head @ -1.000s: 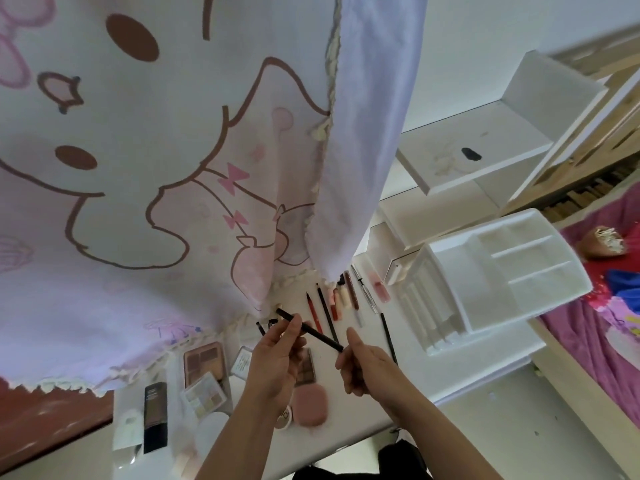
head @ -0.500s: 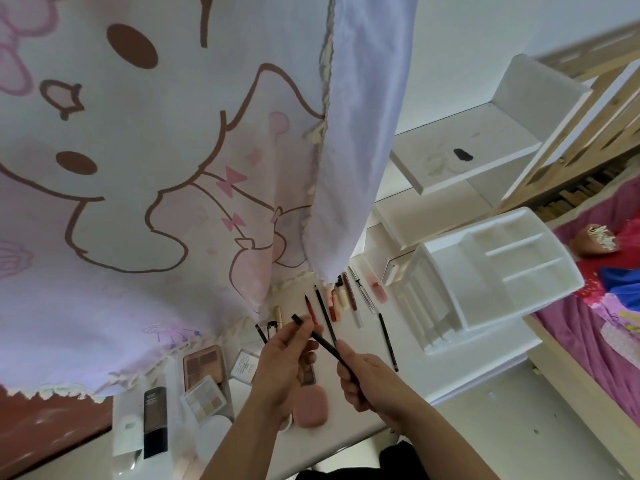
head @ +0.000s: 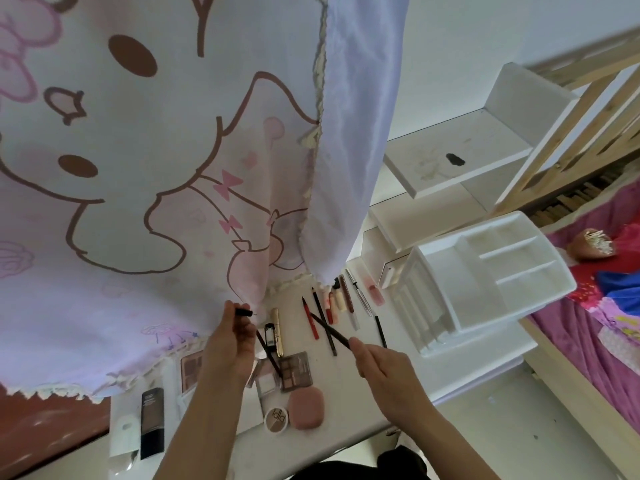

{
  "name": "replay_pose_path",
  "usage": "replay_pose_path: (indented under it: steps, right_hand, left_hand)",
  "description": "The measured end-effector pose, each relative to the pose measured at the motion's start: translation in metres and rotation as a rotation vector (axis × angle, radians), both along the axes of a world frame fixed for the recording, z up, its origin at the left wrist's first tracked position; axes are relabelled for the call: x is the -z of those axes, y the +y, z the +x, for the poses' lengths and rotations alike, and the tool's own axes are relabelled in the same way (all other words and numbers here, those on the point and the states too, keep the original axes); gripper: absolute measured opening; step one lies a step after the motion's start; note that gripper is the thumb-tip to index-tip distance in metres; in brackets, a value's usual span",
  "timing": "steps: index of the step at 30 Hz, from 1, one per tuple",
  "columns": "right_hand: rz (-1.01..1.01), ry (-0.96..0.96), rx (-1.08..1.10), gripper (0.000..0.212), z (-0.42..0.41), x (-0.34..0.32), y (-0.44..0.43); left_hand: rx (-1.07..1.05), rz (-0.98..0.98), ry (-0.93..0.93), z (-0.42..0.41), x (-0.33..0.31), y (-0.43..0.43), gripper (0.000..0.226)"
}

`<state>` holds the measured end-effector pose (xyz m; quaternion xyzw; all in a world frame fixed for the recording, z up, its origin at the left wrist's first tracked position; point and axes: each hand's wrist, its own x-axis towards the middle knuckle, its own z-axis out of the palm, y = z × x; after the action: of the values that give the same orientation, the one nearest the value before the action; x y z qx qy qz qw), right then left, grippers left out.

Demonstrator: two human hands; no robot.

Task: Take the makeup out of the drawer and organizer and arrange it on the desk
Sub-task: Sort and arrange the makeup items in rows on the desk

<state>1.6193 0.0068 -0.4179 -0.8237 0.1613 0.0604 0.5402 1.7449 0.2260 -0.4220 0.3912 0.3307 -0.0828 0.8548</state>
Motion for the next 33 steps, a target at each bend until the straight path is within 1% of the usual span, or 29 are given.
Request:
replay_pose_path:
  steps: [4,8,11,13,16,19,22,25,28,30,33]
  right_hand:
    - [0.089,0.040,0.012,0.037,-0.001,-0.003,0.000]
    - [0.149,0.033,0.014,0.028,-0.001,-0.003,0.005]
    - [0.235,0.030,0.031,0.022,-0.003,-0.004,0.006]
    - [0.333,0.049,0.068,0.020,-0.003,-0.005,0.006]
    - [0.441,0.094,0.118,0.020,-0.003,-0.007,0.008]
    - [0.546,0.113,0.170,0.016,-0.002,-0.007,0.011]
    - [0.488,0.117,0.169,0.013,0.000,-0.006,0.014]
    - [0.437,0.094,0.180,0.015,0.002,-0.007,0.013]
    - [0.451,0.093,0.203,0.016,0.003,-0.008,0.011]
    - [0.476,0.104,0.192,0.018,0.002,-0.008,0.009]
    - [0.493,0.105,0.153,0.020,0.001,-0.007,0.007]
  left_hand:
    - [0.055,-0.015,0.046,-0.012,-0.004,-0.005,0.017]
    - [0.079,-0.085,0.102,-0.035,-0.002,-0.024,0.011]
    - [0.118,-0.133,0.106,-0.042,0.000,-0.031,0.009]
    - [0.153,-0.148,0.091,-0.043,0.001,-0.031,0.011]
    - [0.191,-0.154,0.074,-0.044,0.000,-0.030,0.020]
    - [0.271,-0.106,0.075,-0.049,-0.002,-0.033,0.024]
    - [0.368,-0.017,0.044,-0.056,-0.005,-0.036,0.025]
    - [0.418,0.019,-0.002,-0.061,-0.009,-0.039,0.024]
    - [0.443,0.087,-0.015,-0.060,-0.009,-0.039,0.032]
    - [0.455,0.135,-0.017,-0.059,-0.008,-0.039,0.033]
    - [0.457,0.148,-0.037,-0.057,-0.007,-0.038,0.031]
